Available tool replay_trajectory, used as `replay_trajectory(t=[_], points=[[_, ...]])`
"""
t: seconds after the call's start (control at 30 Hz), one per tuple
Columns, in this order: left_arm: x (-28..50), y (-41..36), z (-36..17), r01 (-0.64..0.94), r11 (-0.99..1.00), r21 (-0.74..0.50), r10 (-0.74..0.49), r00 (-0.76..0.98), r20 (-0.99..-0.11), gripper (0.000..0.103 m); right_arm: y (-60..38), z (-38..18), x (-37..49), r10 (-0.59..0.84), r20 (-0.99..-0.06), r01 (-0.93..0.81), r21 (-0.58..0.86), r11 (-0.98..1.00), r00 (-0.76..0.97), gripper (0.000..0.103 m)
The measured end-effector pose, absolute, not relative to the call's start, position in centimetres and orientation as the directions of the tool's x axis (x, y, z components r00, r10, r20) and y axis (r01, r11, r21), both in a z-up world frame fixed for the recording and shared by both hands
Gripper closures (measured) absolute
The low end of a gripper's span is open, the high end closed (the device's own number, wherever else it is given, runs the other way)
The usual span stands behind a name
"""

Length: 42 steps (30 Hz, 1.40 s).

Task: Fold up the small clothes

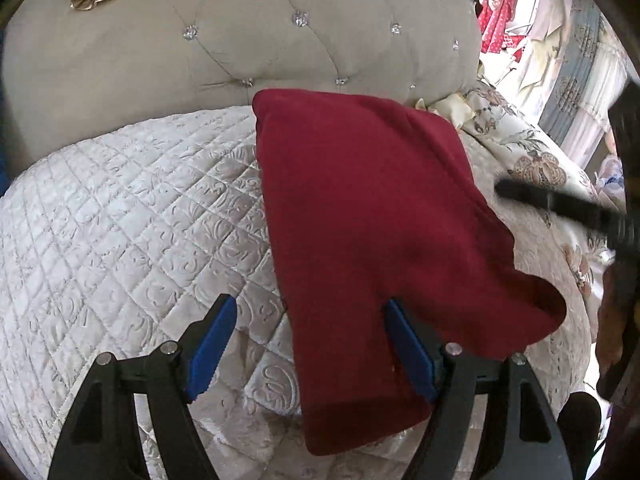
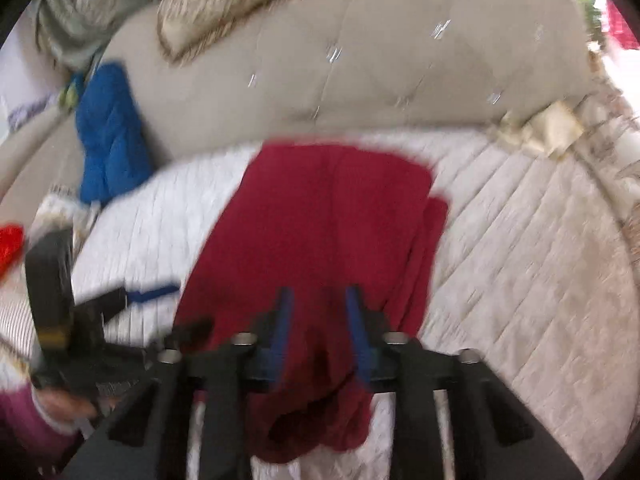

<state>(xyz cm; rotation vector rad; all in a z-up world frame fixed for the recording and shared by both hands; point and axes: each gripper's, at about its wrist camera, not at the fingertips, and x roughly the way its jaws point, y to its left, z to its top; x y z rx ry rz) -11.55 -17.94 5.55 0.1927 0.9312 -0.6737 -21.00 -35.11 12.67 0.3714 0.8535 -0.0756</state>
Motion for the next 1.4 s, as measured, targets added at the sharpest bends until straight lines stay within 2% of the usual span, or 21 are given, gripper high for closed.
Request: replay_trajectory(t=[0.13,0.2,0.23,0.27,0.3,0.4,0.47,0.57,0.7,0.8,0.9,1.03,1.27,1.33,1.4], points=[[-11.5,-18.1,5.6,0.612,0.781,-0.122,-0.448,0.413,-0.793,0.021,-37.3,12.5,-17.8,-0.032,-0.773,0.354,0.253,0.9,0.633,0.077],[-11.5,-18.1,5.5,0.612,0.782,-0.119,-0.445,0.415,-0.793,0.02,-38.4,11.0,-15.9,-0.028,-0.803,0.39,0.258,0.884,0.595,0.078],[-11.4,-18.1,5.5,0.612,0.782,-0.117,-0.445,0.416,-0.793,0.02,-39.0,10.2,-14.9,0.0,-0.811,0.389,0.281,0.878,0.585,0.081],[-11.4,-18.2,5.5,0.613,0.782,-0.116,-0.444,0.417,-0.793,0.02,-39.2,9.8,-14.5,0.009,-0.81,0.382,0.286,0.879,0.587,0.095],[-11.3,-18.2,5.4,0.613,0.781,-0.118,-0.445,0.415,-0.793,0.02,-39.3,9.9,-14.3,-0.004,-0.805,0.377,0.274,0.885,0.593,0.103],[-11.2,-18.4,5.2,0.615,0.778,-0.126,-0.45,0.406,-0.795,0.017,-39.8,10.6,-14.5,-0.067,-0.778,0.361,0.212,0.908,0.624,0.103],[-11.1,-18.6,5.0,0.616,0.777,-0.132,-0.453,0.401,-0.796,0.017,-40.5,9.6,-14.3,-0.119,-0.797,0.393,0.158,0.906,0.593,0.103],[-11.2,-18.7,5.0,0.614,0.779,-0.125,-0.447,0.404,-0.798,0.017,-41.1,8.4,-14.5,-0.097,-0.804,0.409,0.191,0.892,0.587,0.103],[-11.4,-18.7,5.0,0.612,0.783,-0.115,-0.439,0.413,-0.798,0.017,-40.5,10.9,-16.6,-0.096,-0.771,0.421,0.234,0.877,0.629,0.103],[-11.4,-18.7,5.0,0.613,0.783,-0.111,-0.437,0.415,-0.798,0.017,-38.6,12.3,-18.5,-0.033,-0.754,0.353,0.268,0.896,0.656,0.098],[-11.5,-18.7,5.0,0.609,0.785,-0.113,-0.437,0.414,-0.799,0.017,-36.5,12.5,-19.8,0.002,-0.76,0.294,0.254,0.921,0.65,0.098],[-11.5,-18.7,4.9,0.609,0.784,-0.115,-0.435,0.409,-0.802,0.017,-35.6,9.4,-20.4,-0.017,-0.813,0.314,0.205,0.927,0.582,0.098],[-11.3,-18.4,4.9,0.605,0.784,-0.143,-0.45,0.394,-0.802,0.017,-35.6,8.6,-21.5,-0.052,-0.791,0.313,0.18,0.932,0.609,0.098],[-11.3,-18.4,5.0,0.602,0.784,-0.151,-0.454,0.391,-0.8,0.017,-35.7,8.7,-21.9,-0.053,-0.793,0.32,0.184,0.929,0.607,0.097],[-11.3,-18.3,5.0,0.603,0.784,-0.147,-0.452,0.393,-0.801,0.017,-36.0,8.4,-22.0,-0.053,-0.796,0.328,0.186,0.926,0.603,0.088]])
